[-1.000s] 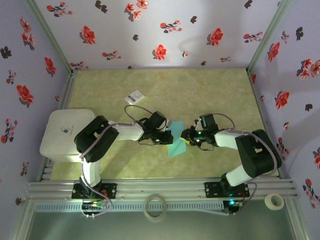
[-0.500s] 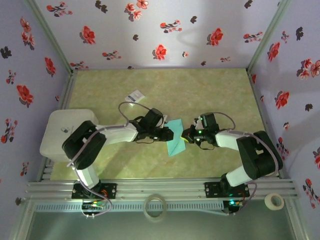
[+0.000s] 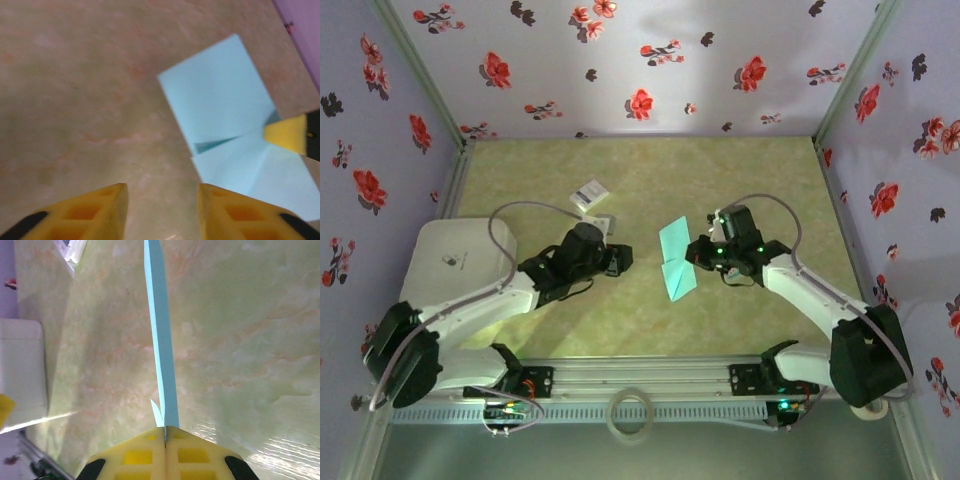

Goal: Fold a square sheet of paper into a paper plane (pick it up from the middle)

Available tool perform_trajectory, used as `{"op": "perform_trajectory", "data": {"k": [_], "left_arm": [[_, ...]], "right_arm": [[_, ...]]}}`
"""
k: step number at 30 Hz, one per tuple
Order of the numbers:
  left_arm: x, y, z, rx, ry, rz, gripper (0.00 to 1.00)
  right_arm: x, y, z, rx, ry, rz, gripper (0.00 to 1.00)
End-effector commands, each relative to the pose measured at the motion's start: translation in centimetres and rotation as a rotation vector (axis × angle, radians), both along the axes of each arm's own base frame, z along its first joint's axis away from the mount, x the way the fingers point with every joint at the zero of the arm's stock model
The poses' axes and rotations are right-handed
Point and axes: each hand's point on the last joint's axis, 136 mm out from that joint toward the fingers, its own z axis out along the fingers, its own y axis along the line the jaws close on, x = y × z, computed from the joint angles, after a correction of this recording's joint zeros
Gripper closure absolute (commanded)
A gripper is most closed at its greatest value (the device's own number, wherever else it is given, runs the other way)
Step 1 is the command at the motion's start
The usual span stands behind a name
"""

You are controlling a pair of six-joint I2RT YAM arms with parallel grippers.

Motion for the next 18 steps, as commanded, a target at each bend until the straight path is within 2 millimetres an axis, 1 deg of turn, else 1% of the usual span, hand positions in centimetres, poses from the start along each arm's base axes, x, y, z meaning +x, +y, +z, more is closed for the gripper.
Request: {"op": "perform_trajectory", "data": {"k": [1, 2, 3, 7, 8, 10, 12, 13, 14, 15, 18], "left_arm": [[0.8, 4.3, -0.8, 0.170, -0.068, 0.107, 0.51], [0.8, 5.0, -0.8, 0.190, -0.079, 0.120, 0.45], [0.8, 5.4, -0.8, 0.203, -0.087, 0.126, 0.43], [0.7, 7.0, -0.4, 0.257, -0.121, 0.143, 0.34], [0.6, 7.2, -0.4, 0.265, -0.134, 0.138, 0.31], [0.5, 7.8, -0.6, 0.279, -0.163, 0.137, 0.18], [0.5, 8.4, -0.7, 0.288, -0.178, 0.158, 0.14], [0.4, 8.8, -0.7, 0.292, -0.182, 0.170, 0.08], [0.4, 9.0, -0.7, 0.294, -0.184, 0.180, 0.06], [0.3, 9.4, -0.7, 0.296, -0.182, 0.194, 0.00], [-0.2, 10.1, -0.8, 0.309, -0.170, 0.197, 0.00]], "right_arm": [[-1.0, -2.2, -0.4, -0.210, -0.013, 0.016, 0.95], [-1.0, -2.3, -0.1, -0.234, -0.024, 0.021, 0.95], [-1.0, -2.3, 0.1, -0.250, -0.030, 0.025, 0.95], [-0.9, -2.9, 0.9, -0.354, -0.054, 0.040, 0.95], [-0.8, -3.1, 1.1, -0.388, -0.061, 0.041, 0.95], [-0.7, -3.5, 1.5, -0.452, -0.071, 0.043, 0.95], [-0.7, -3.7, 1.8, -0.503, -0.079, 0.052, 0.95], [-0.7, -3.8, 1.8, -0.538, -0.084, 0.054, 0.95], [-0.7, -3.9, 1.9, -0.567, -0.089, 0.059, 0.95], [-0.6, -4.0, 2.0, -0.608, -0.098, 0.063, 0.95], [-0.2, -4.4, 2.3, -0.729, -0.129, 0.059, 0.95]]}}
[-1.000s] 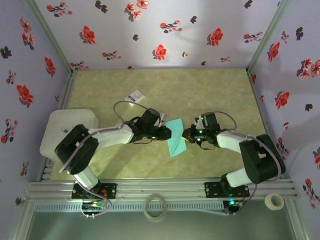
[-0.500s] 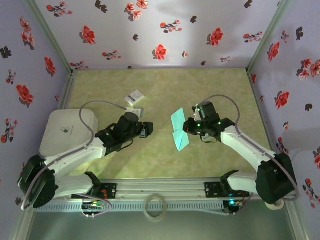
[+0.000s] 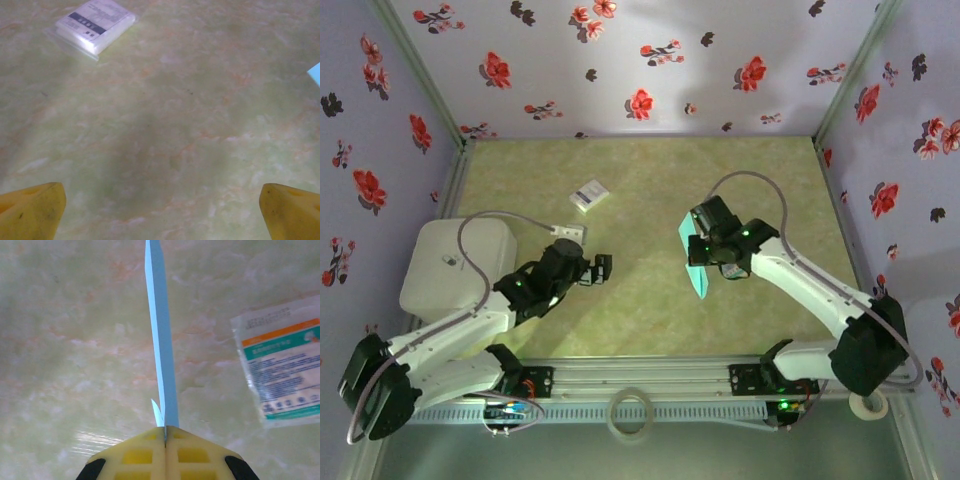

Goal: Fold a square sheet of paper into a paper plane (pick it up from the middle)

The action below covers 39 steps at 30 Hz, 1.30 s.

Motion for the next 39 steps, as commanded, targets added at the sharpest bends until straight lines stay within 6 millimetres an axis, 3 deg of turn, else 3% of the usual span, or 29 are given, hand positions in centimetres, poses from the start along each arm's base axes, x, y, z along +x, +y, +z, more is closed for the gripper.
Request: {"op": "perform_trajectory", "data": {"k": [1, 5, 9, 13, 18, 26, 28, 31, 32, 34, 39], "left_arm": [[-0.2, 1.9, 0.5, 0.036, -0.026, 0.046, 0.00], [-0.6, 2.6, 1.5, -0.071, -0.083, 0.079, 0.00], [-1.1, 3.8, 1.6, -0.127, -0.091, 0.122, 0.00], [-1.4, 4.4, 1.9, -0.121, -0.081, 0.137, 0.00], [-1.5, 6.3, 2.5, -0.114, -0.094, 0.234, 0.00], [-1.8, 6.4, 3.0, -0.130, -0.092, 0.227, 0.16], [-1.9, 5.9, 3.0, -0.133, -0.074, 0.205, 0.17], [-1.8, 4.7, 2.6, -0.143, -0.042, 0.164, 0.19], [-1.8, 4.3, 2.4, -0.144, -0.028, 0.148, 0.20], [-1.5, 3.5, 2.0, -0.140, -0.001, 0.137, 0.22], [-0.7, 2.3, 0.0, -0.137, 0.110, 0.159, 0.29]], "right_arm": [[0.6, -2.7, 0.4, -0.253, -0.063, -0.034, 0.95], [1.6, -3.7, 1.0, -0.417, -0.137, -0.091, 0.95], [2.1, -2.3, 0.3, -0.473, -0.175, -0.099, 0.95], [1.9, 1.0, -2.2, -0.492, -0.131, -0.030, 0.93], [1.0, 6.6, -4.9, -0.475, -0.073, 0.100, 0.90], [-0.9, 13.0, -7.2, -0.263, 0.066, 0.193, 0.85], [-1.4, 14.1, -6.8, -0.163, 0.100, 0.201, 0.80], [-1.8, 15.5, -5.3, 0.038, 0.114, 0.202, 0.55], [-1.7, 15.4, -4.7, 0.092, 0.111, 0.188, 0.48], [-1.6, 14.9, -3.5, 0.217, 0.115, 0.157, 0.42], [-0.6, 10.5, -2.4, 0.404, 0.118, 0.027, 0.47]]}}
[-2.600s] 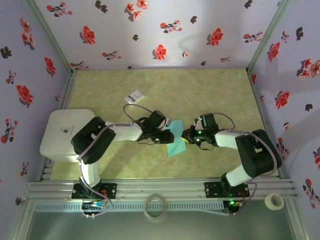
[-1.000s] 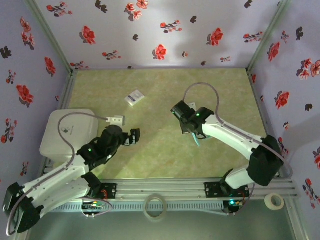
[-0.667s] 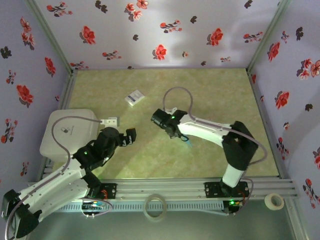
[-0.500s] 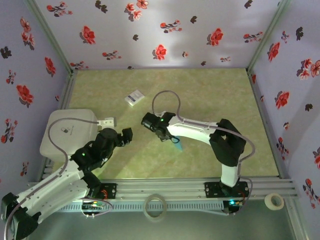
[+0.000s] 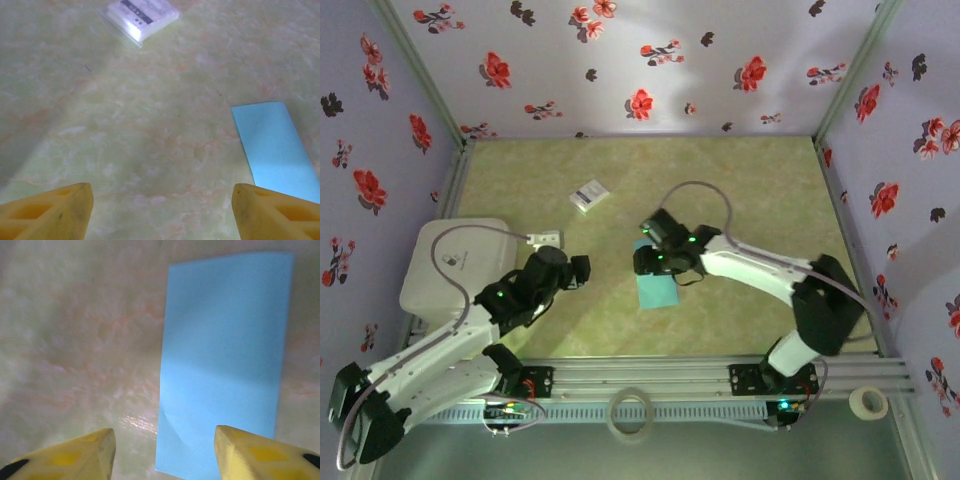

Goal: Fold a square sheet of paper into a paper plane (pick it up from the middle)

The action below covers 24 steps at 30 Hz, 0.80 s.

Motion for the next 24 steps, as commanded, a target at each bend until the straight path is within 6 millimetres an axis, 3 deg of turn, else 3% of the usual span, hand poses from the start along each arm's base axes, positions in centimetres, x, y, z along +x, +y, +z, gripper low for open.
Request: {"op": "perform_trajectory", "data": {"k": [1, 7, 10, 13, 16, 24], "left_arm": [[0.5, -1.8, -0.1, -0.061, 0.064, -0.022, 0.31], [0.7, -6.0, -2.3, -0.134, 0.196, -0.134, 0.44], [0.5, -8.0, -3.6, -0.175, 0.275, -0.179, 0.45], [0.2, -9.9, -4.6, -0.206, 0.344, -0.235, 0.50], [0.2, -11.7, -5.0, -0.258, 0.384, -0.286, 0.49], [0.4, -13.7, -6.3, -0.306, 0.457, -0.301, 0.49]], "right_arm": [[0.4, -1.1, 1.0, 0.194, 0.037, -0.072, 0.50], [0.7, -5.9, -1.6, 0.318, 0.141, -0.213, 0.71], [0.5, -6.6, -2.8, 0.330, 0.172, -0.234, 0.76], [0.6, -6.3, -3.3, 0.356, 0.194, -0.231, 0.83], [0.8, -5.4, -3.7, 0.399, 0.223, -0.219, 0.86], [1.5, -3.9, -5.1, 0.442, 0.276, -0.195, 0.90]]}}
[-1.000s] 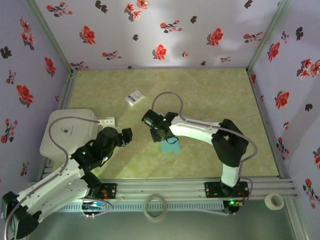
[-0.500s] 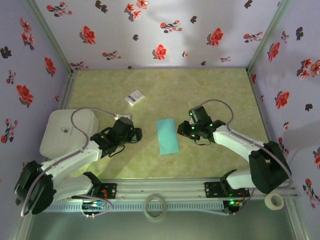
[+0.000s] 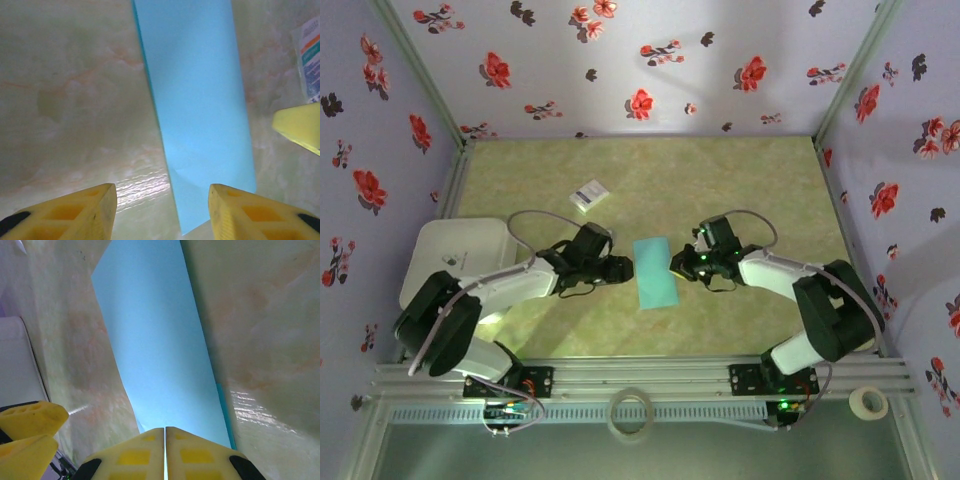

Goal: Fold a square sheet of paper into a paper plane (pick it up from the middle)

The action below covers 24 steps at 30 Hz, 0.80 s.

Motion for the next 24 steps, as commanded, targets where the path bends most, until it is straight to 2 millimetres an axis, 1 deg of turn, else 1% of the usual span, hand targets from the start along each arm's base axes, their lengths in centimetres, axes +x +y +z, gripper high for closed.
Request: {"op": "perform_trajectory", "data": {"k": [1, 7, 10, 13, 18, 24], "left_arm": [[0.4, -1.5, 0.9, -0.081, 0.017, -0.004, 0.49], [0.7, -2.0, 0.8, -0.088, 0.024, -0.013, 0.49], [0.8, -2.3, 0.9, -0.094, 0.026, -0.019, 0.49], [0.6, -2.2, 0.9, -0.098, 0.022, -0.022, 0.49], [0.6, -2.0, 0.2, -0.122, 0.018, 0.003, 0.49], [1.0, -2.4, 0.3, -0.114, 0.023, -0.001, 0.49]], "right_arm": [[0.5, 0.8, 0.1, 0.046, 0.004, 0.018, 0.90], [0.0, 0.9, -1.7, 0.040, 0.050, 0.032, 0.90], [-0.5, 0.6, -2.7, 0.027, 0.073, 0.028, 0.90], [-0.8, 0.4, -3.7, 0.014, 0.098, 0.019, 0.90], [-1.2, 0.0, -5.0, -0.008, 0.130, 0.009, 0.90], [-1.8, -0.4, -6.5, -0.010, 0.167, -0.033, 0.90]]}}
